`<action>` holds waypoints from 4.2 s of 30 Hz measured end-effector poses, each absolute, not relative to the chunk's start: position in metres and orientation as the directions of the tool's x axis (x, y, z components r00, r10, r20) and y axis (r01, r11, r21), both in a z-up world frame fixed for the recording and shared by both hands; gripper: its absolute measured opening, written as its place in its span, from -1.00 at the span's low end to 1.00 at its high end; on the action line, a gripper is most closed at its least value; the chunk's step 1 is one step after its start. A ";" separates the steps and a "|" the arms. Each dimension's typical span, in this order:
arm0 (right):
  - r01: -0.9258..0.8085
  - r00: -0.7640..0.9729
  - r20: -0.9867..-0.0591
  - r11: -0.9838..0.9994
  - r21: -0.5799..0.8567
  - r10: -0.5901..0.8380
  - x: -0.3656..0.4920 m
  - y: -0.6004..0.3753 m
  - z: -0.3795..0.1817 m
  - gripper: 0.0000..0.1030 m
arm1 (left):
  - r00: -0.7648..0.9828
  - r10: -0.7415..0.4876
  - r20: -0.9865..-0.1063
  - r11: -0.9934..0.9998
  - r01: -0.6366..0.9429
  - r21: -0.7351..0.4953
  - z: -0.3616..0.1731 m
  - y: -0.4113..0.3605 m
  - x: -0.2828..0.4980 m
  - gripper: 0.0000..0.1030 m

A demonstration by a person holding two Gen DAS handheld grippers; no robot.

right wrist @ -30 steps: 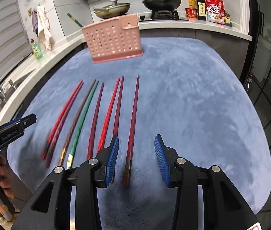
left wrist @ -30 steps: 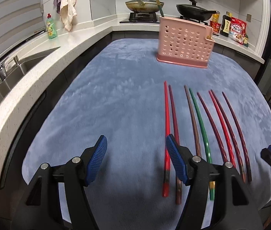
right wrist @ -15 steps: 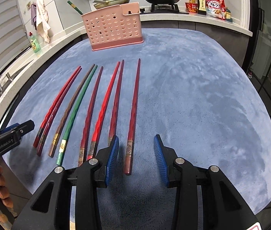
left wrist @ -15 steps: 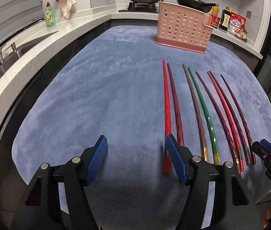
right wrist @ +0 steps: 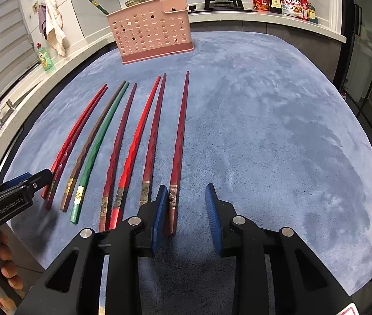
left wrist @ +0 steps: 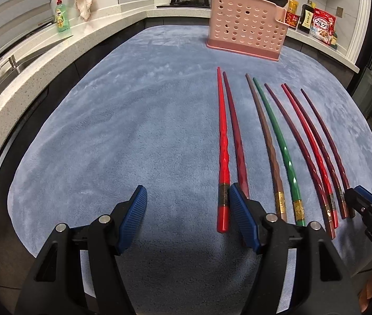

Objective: Organize utensils
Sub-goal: 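Close left tool on red chopstick while right tool closes on dark red chopstick, then lift both chopsticks over pink basket and open both tools to drop them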

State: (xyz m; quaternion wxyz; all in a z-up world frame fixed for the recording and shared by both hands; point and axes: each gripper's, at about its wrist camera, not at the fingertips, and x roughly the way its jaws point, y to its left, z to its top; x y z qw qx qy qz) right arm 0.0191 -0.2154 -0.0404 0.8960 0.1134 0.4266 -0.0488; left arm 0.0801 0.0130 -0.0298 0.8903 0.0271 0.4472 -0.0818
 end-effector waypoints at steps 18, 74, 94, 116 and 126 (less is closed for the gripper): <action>0.177 0.634 -0.773 0.974 0.144 -0.001 0.018 -0.214 -0.042 -0.57 | 0.588 -0.102 -0.802 0.988 0.157 -0.011 -0.035 0.012 0.081 0.14; 0.159 0.875 -0.484 0.942 0.295 0.004 0.057 -0.279 0.119 -0.86 | 0.718 -0.245 -0.651 0.969 0.210 -0.133 0.133 0.023 0.144 -0.86; 0.055 0.938 -0.340 0.943 0.328 0.064 0.142 -0.297 0.206 -0.86 | 0.809 -0.298 -0.506 0.954 0.268 -0.132 0.233 -0.004 0.227 -0.87; 0.013 0.981 -0.186 0.932 0.362 0.059 0.290 -0.302 0.260 -0.86 | 0.903 -0.318 -0.288 0.946 0.283 -0.155 0.301 -0.064 0.335 -0.87; 0.042 0.949 -0.306 0.929 0.369 0.079 0.325 -0.298 0.201 -0.86 | 0.868 -0.320 -0.379 0.946 0.269 -0.180 0.242 -0.067 0.373 -0.86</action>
